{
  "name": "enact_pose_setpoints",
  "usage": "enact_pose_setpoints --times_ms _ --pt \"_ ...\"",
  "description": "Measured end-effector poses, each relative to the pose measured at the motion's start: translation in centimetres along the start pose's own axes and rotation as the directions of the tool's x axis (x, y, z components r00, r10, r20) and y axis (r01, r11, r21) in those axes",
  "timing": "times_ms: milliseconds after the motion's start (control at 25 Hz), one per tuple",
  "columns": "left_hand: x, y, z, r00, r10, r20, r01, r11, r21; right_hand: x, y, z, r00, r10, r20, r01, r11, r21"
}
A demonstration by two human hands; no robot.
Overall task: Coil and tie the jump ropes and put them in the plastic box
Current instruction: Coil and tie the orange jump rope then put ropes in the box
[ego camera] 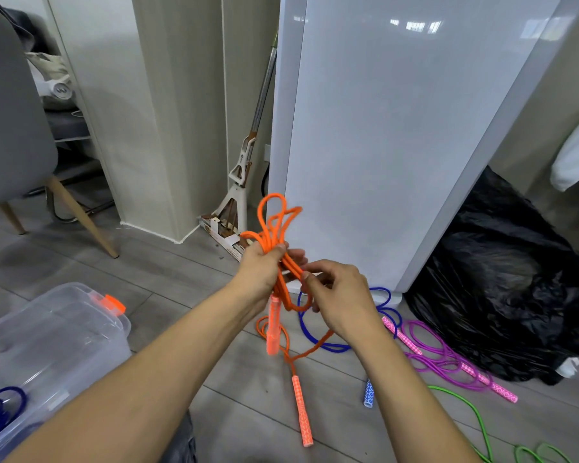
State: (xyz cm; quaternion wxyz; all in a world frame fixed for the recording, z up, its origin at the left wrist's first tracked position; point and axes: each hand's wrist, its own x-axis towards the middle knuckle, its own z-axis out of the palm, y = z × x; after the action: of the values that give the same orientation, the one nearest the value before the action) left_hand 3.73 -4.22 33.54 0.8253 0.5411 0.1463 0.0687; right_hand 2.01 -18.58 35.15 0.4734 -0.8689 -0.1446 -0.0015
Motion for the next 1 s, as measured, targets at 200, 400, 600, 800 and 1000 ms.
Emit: enact_pose_setpoints --times_ms 200,400,600,800,1000 --pt "2.3 1.1 -2.2 0.98 -0.014 -0.201 -0.028 0.979 -0.203 0.0 0.2 -0.7 0.954 0.117 0.276 -0.103 0.993 -0.065" --pt "3.7 1.8 -3.8 0.903 0.162 -0.397 -0.161 0.986 0.037 -0.1 1.5 -2.6 0.774 0.231 0.59 -0.155 0.972 -0.178" --pt "4.5 2.5 -6.1 0.776 0.354 -0.521 -0.177 0.916 0.36 0.1 3.1 -6.0 0.69 0.468 0.553 -0.294 0.879 -0.376" --pt "3.4 2.9 -5.7 0.863 0.407 -0.3 -0.239 0.851 0.469 0.9 3.3 -6.3 0.95 0.198 0.243 -0.127 0.952 -0.278" --pt "0.7 2.8 -3.1 0.967 0.243 0.074 -0.249 0.852 0.461 0.8 1.4 -5.2 0.965 0.041 0.258 -0.04 0.999 -0.012"
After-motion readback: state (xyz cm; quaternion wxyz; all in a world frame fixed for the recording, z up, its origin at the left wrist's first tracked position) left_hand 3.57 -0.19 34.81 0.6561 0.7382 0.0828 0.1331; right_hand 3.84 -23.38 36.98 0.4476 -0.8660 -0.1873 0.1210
